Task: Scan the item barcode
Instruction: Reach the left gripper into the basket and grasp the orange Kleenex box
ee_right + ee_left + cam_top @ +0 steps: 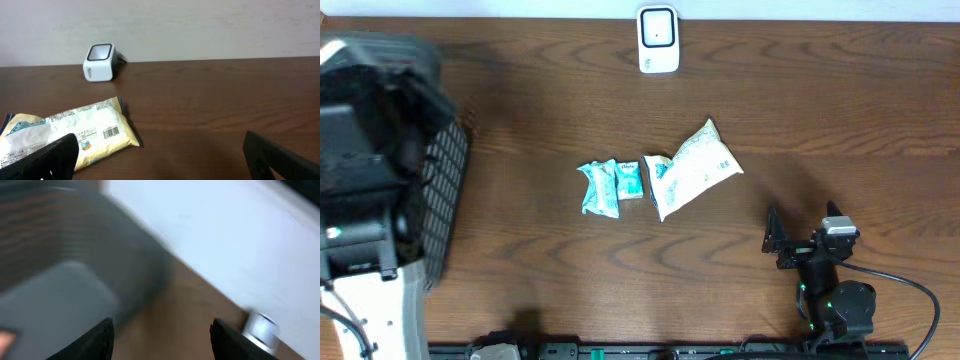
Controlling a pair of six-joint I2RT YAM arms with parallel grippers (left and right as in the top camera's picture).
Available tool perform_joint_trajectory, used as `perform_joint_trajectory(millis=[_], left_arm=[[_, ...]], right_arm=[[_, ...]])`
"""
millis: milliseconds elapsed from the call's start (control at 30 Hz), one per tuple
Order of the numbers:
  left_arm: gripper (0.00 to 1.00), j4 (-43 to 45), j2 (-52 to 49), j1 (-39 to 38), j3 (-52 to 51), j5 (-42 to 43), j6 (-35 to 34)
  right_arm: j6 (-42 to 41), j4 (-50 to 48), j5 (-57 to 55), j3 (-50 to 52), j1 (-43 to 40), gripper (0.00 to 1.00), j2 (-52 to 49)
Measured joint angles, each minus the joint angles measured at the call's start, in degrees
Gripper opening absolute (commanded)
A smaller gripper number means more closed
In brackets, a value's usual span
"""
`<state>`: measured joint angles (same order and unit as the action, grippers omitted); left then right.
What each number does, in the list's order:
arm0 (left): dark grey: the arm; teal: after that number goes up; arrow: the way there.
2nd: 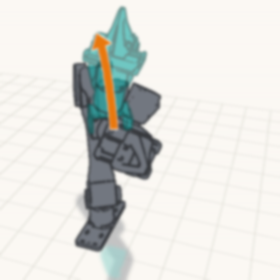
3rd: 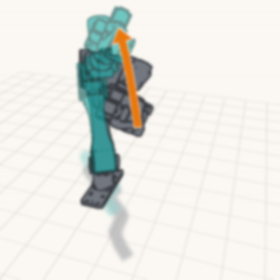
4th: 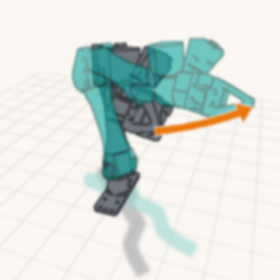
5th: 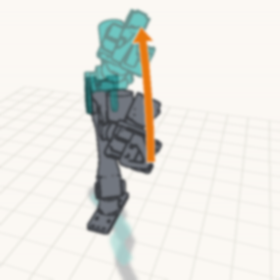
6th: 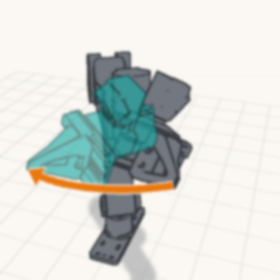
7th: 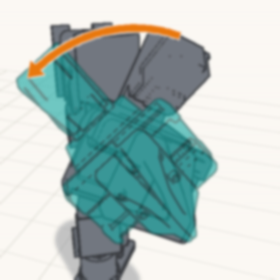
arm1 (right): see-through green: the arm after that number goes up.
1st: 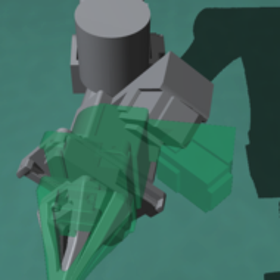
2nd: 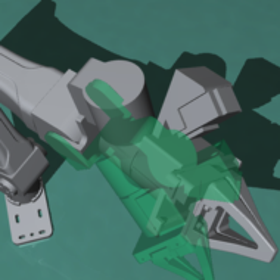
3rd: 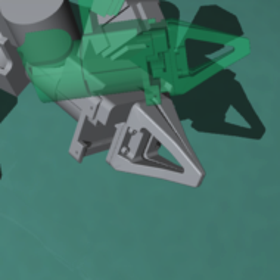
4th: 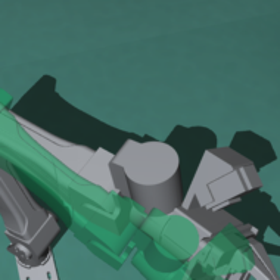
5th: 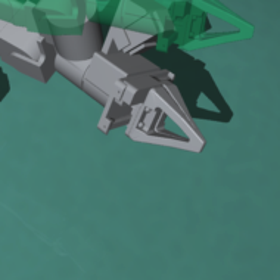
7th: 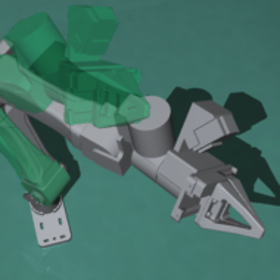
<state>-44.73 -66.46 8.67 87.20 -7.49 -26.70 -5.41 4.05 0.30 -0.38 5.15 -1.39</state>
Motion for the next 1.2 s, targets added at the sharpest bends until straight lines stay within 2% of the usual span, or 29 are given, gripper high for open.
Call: perform_joint_trajectory(millis=[200, 467, 767, 1200], left_arm=[[0.62, -7.4, -3.9, 13.6, 0.0, -4.1, -0.1], [0.63, -11.3, -13.4, 23.0, -0.1, -7.0, -3.5], [0.7, -12.6, -24.2, 26.4, -1.4, -7.6, -4.9], [0.71, -10.8, -36.4, 28.3, -1.7, -7.9, -5.0]], right_arm=[[0.0, 0.0, 0.0, 0.0, 0.0, 0.99, 0.0], [0.0, 0.0, 0.0, 0.0, 0.0, 0.99, 0.0], [0.0, 0.0, 0.0, 0.0, 0.0, 0.99, 0.0], [0.0, 0.0, 0.0, 0.0, 0.0, 0.99, 0.0]])
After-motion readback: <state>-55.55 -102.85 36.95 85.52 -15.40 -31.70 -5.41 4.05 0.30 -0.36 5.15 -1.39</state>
